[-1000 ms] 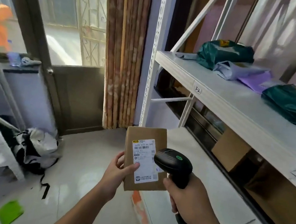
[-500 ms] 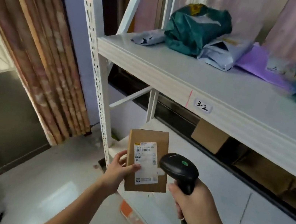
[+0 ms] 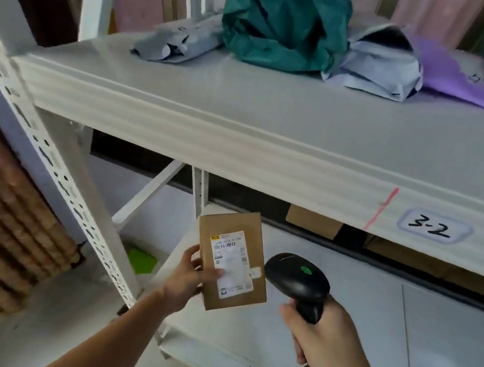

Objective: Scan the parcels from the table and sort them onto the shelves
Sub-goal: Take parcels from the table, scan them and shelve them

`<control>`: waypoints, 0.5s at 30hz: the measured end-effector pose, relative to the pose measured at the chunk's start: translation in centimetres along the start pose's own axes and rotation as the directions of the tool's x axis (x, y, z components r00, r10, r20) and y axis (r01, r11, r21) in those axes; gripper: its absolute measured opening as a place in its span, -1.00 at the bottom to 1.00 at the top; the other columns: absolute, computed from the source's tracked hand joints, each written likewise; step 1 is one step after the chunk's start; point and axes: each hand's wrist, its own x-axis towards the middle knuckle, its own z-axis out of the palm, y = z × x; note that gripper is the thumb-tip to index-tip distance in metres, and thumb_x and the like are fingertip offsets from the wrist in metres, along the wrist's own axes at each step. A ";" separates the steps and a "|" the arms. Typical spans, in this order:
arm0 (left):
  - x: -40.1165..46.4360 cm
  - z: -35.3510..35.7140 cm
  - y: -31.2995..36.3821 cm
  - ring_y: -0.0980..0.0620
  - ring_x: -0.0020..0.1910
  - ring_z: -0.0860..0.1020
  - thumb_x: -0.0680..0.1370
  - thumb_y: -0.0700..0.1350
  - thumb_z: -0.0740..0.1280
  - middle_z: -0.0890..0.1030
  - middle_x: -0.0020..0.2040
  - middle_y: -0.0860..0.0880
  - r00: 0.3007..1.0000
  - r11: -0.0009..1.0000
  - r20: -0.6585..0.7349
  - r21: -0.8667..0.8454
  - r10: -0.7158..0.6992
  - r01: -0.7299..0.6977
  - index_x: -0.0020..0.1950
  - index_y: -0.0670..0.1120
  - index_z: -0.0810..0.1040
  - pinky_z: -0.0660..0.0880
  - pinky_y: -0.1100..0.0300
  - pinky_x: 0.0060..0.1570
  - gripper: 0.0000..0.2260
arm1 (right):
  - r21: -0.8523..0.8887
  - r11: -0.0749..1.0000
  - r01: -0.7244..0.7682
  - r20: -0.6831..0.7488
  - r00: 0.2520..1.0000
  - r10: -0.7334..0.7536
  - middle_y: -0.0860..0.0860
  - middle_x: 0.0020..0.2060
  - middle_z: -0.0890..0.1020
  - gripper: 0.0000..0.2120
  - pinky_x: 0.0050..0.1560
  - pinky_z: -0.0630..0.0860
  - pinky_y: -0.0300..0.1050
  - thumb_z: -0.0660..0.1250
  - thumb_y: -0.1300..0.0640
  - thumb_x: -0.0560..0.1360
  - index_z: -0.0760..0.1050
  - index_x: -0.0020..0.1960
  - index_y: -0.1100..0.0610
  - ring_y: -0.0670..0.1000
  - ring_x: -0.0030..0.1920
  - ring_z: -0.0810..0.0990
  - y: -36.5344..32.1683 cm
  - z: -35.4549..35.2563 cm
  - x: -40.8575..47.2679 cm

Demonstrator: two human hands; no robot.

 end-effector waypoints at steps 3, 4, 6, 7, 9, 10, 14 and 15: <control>3.3 -2.3 0.7 -0.20 0.23 0.64 0.39 -0.34 0.62 0.64 0.29 -0.11 0.999 0.996 0.041 0.081 -0.034 0.031 0.53 0.07 0.26 0.63 -0.14 0.12 -0.15 | 0.026 1.000 -0.003 -0.057 0.998 0.004 0.02 -0.53 0.53 -0.86 -0.37 0.56 -0.17 0.38 0.10 0.54 0.49 -0.12 0.15 -0.02 -0.52 0.53 -0.6 2.4 1.1; 4.4 -2.9 0.8 -0.19 0.24 0.63 0.38 -0.34 0.62 0.64 0.29 -0.10 0.998 0.994 0.051 0.104 -0.040 0.035 0.53 0.08 0.25 0.61 -0.16 0.17 -0.12 | 0.032 0.999 0.003 -0.073 0.997 -0.001 0.02 -0.53 0.53 -0.86 -0.37 0.56 -0.15 0.38 0.11 0.54 0.49 -0.12 0.15 -0.02 -0.52 0.53 -0.8 3.1 1.5; 6.5 -4.0 0.9 -0.17 0.23 0.62 0.37 -0.34 0.63 0.63 0.29 -0.07 0.997 0.987 0.067 0.156 -0.048 0.037 0.55 0.10 0.20 0.56 -0.21 0.22 -0.07 | 0.032 0.999 0.009 -0.096 0.995 -0.006 0.02 -0.54 0.52 -0.86 -0.36 0.56 -0.14 0.37 0.11 0.54 0.48 -0.12 0.15 -0.02 -0.52 0.53 -1.0 4.5 2.3; 7.4 -4.4 0.9 -0.14 0.22 0.61 0.37 -0.34 0.63 0.62 0.29 -0.05 0.995 0.983 0.080 0.182 -0.055 0.040 0.55 0.12 0.17 0.55 -0.23 0.23 -0.05 | 0.030 0.999 0.010 -0.107 0.994 -0.007 0.01 -0.55 0.52 -0.86 -0.36 0.57 -0.14 0.37 0.10 0.54 0.48 -0.12 0.15 -0.03 -0.52 0.53 -1.0 5.3 2.5; 9.5 -5.5 0.9 -0.11 0.21 0.60 0.34 -0.35 0.64 0.58 0.32 -0.02 0.989 0.978 0.135 0.206 -0.052 0.023 0.55 0.17 0.12 0.58 -0.24 0.22 0.01 | 0.037 0.999 0.010 -0.130 0.992 -0.006 0.00 -0.55 0.52 -0.87 -0.37 0.56 -0.16 0.36 0.10 0.54 0.48 -0.12 0.14 -0.03 -0.53 0.53 -1.0 6.6 3.0; 10.7 -5.9 1.0 -0.12 0.24 0.59 0.29 -0.36 0.66 0.57 0.35 -0.04 0.985 0.976 0.167 0.217 -0.039 0.002 0.55 0.18 0.10 0.60 -0.23 0.20 0.07 | 0.041 0.999 0.007 -0.142 0.990 -0.001 -0.01 -0.54 0.53 -0.87 -0.38 0.55 -0.17 0.36 0.09 0.53 0.49 -0.12 0.13 -0.03 -0.53 0.53 -1.0 7.1 3.2; 15.5 -7.1 1.4 -0.22 0.37 0.55 0.17 -0.43 0.70 0.49 0.43 -0.16 0.962 0.926 0.274 0.364 0.000 -0.104 0.57 0.12 0.06 0.66 -0.20 0.15 0.21 | 0.042 0.998 -0.040 -0.167 0.985 0.047 -0.02 -0.51 0.55 -0.89 -0.40 0.55 -0.20 0.38 0.06 0.52 0.49 -0.10 0.08 -0.04 -0.52 0.56 -0.1 8.7 3.9; 16.7 -7.2 1.5 -0.23 0.39 0.53 0.13 -0.41 0.70 0.48 0.43 -0.17 0.960 0.903 0.281 0.416 -0.011 -0.111 0.59 0.10 0.06 0.66 -0.19 0.16 0.23 | 0.031 0.998 -0.050 -0.170 0.984 0.055 -0.02 -0.50 0.56 -0.89 -0.41 0.56 -0.22 0.38 0.06 0.51 0.49 -0.10 0.06 -0.04 -0.51 0.56 0.1 8.9 4.0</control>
